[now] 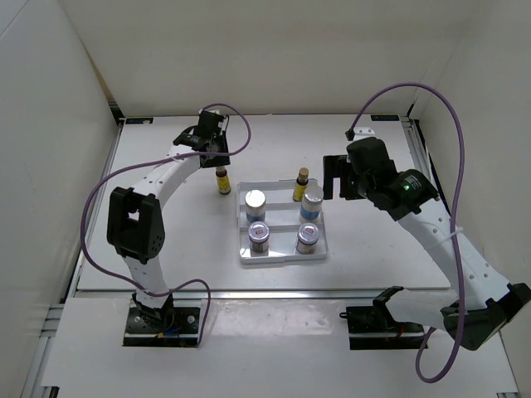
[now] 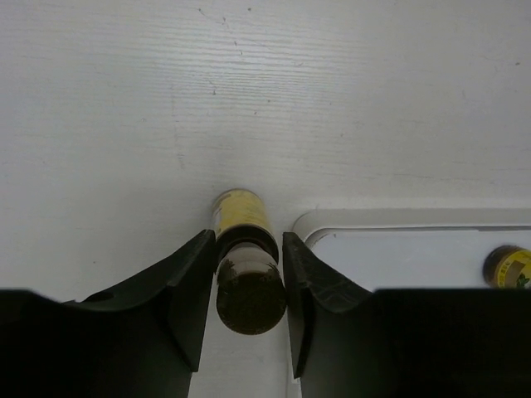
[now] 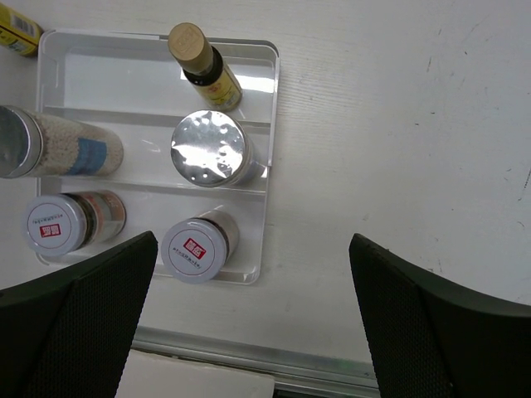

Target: Organize the condiment bottles

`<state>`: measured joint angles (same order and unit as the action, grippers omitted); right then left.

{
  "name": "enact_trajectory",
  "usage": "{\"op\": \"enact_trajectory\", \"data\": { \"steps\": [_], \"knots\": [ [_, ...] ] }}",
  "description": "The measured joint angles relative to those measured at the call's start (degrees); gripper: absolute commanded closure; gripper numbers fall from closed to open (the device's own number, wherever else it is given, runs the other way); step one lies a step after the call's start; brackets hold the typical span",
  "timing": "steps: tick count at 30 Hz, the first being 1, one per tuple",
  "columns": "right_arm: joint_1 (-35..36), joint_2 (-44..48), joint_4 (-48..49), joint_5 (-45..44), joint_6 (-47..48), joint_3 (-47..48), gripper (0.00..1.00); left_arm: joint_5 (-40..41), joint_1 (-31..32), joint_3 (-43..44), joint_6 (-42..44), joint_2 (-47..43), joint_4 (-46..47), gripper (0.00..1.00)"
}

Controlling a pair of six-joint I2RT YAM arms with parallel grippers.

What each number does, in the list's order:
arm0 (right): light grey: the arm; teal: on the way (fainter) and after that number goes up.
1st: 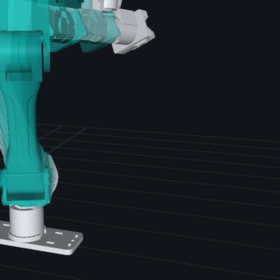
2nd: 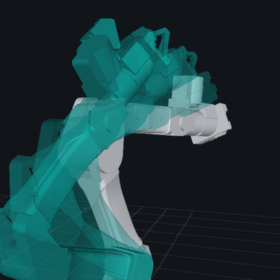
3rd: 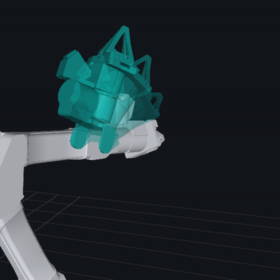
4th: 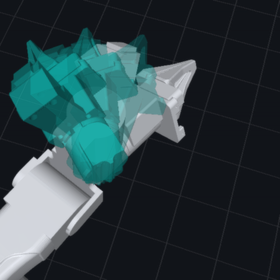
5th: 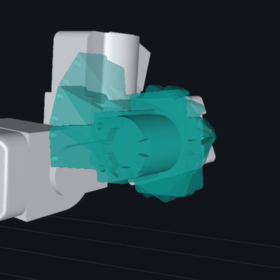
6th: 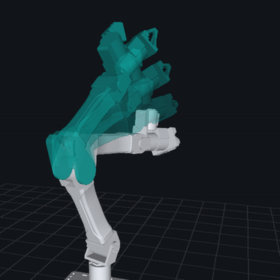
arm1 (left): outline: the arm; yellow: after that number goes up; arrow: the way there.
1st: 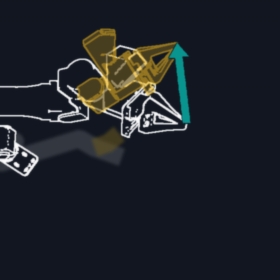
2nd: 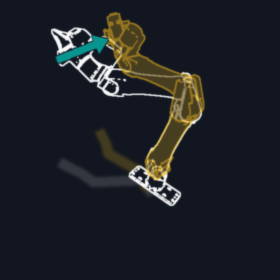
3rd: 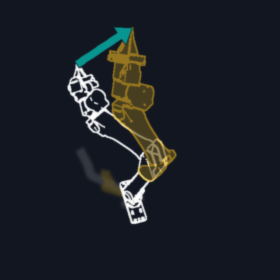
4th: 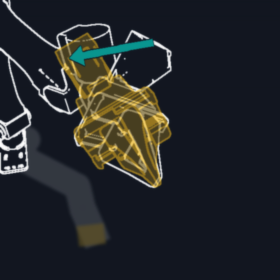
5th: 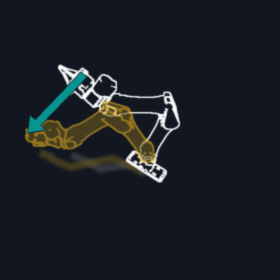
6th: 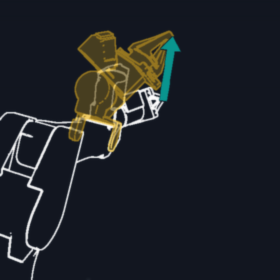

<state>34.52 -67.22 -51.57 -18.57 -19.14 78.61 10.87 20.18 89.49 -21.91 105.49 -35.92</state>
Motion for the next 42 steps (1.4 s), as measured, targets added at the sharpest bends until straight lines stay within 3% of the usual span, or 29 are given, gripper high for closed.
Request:
{"op": "enact_trajectory", "data": {
  "steps": [4,7,14,23,34,42],
  "knots": [
    [0.0,0.0,-0.46,-0.55,0.0,-0.02,0.0,-0.17,0.0,-0.04,0.68,-0.24,-0.15,0.66],
    [-0.07,0.04,-0.68,-0.7,-0.13,-0.31,0.0,-0.5,-0.04,-0.04,0.52,-0.63,-0.96,0.88],
    [-0.63,0.52,-1.03,-0.83,-0.37,-1.55,0.0,1.81,1.84,5.77,0.63,-1.88,-6.36,0.88],
    [-0.66,1.4,-1.4,-0.83,-0.39,-2.6,0.0,3.06,8.17,13.33,0.26,-6.38,-5.77,0.88],
    [-1.29,4.13,-2.32,-1.05,-0.42,-4.61,0.0,3.52,14.95,11.1,-2.36,-1.29,-6.6,0.88],
    [-1.53,4.66,-2.51,-1.05,-0.42,-5.4,0.0,5.16,15.91,9.09,-3.13,1.88,-7.08,0.88]
  ]
}}
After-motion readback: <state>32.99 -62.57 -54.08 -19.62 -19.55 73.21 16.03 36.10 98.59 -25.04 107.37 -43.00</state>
